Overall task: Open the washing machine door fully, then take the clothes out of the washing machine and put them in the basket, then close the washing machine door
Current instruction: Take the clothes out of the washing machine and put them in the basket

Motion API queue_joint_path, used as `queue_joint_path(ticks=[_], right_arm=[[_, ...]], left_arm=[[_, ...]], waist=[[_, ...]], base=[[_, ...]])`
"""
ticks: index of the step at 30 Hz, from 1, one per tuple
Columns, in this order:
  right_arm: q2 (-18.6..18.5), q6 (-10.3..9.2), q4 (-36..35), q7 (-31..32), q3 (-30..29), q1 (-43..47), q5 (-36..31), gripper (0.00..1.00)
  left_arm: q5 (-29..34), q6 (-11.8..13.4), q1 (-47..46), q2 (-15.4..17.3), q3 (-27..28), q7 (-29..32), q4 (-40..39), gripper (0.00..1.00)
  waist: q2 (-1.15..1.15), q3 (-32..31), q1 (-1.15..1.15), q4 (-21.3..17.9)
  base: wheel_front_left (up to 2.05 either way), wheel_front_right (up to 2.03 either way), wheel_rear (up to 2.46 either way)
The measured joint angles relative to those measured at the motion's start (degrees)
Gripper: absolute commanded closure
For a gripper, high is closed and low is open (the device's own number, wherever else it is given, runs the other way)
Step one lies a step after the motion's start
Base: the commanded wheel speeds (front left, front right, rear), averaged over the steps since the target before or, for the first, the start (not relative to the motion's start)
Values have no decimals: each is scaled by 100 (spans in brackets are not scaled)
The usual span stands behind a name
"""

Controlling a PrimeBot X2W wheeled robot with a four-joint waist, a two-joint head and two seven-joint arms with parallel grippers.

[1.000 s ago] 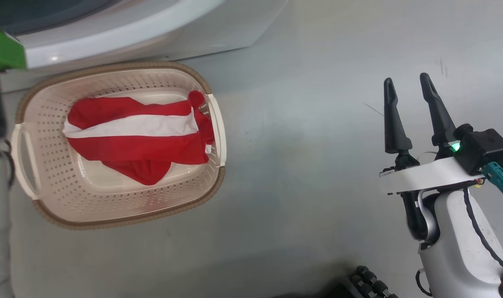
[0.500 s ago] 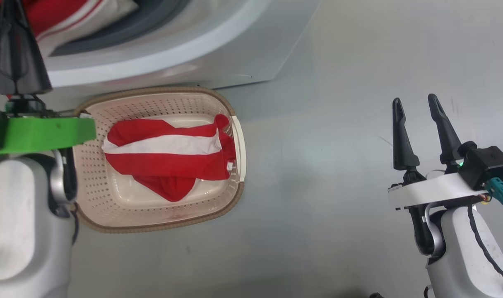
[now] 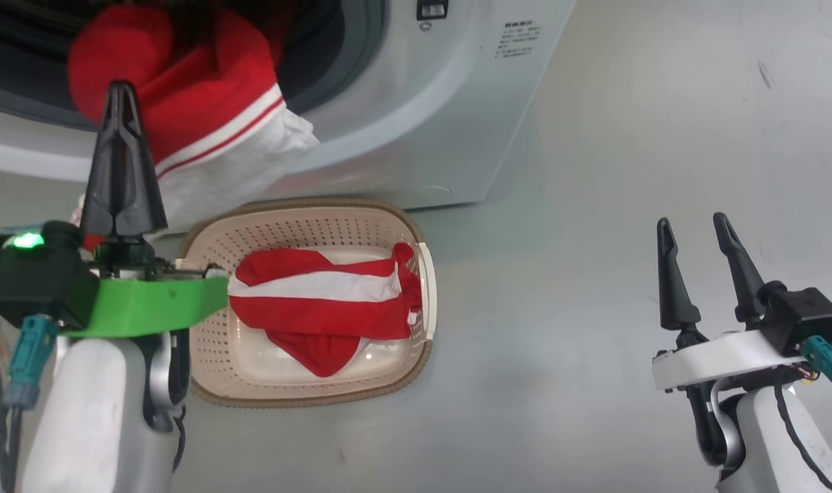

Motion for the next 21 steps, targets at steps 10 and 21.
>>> queue_joint_path(ticks=[10,21], right_arm=[[10,8,31,0,112,287,-41,0],[41,8,-31,0,154,416,-40,0]], left_arm=[[-18,0,724,-7,-235,145,-40,100],[-404,-5,1282,-91,-588,616,801,100]], waist=[[0,-554,0,251],[0,-680,0,229]], base=[[0,0,0],[0,0,0]])
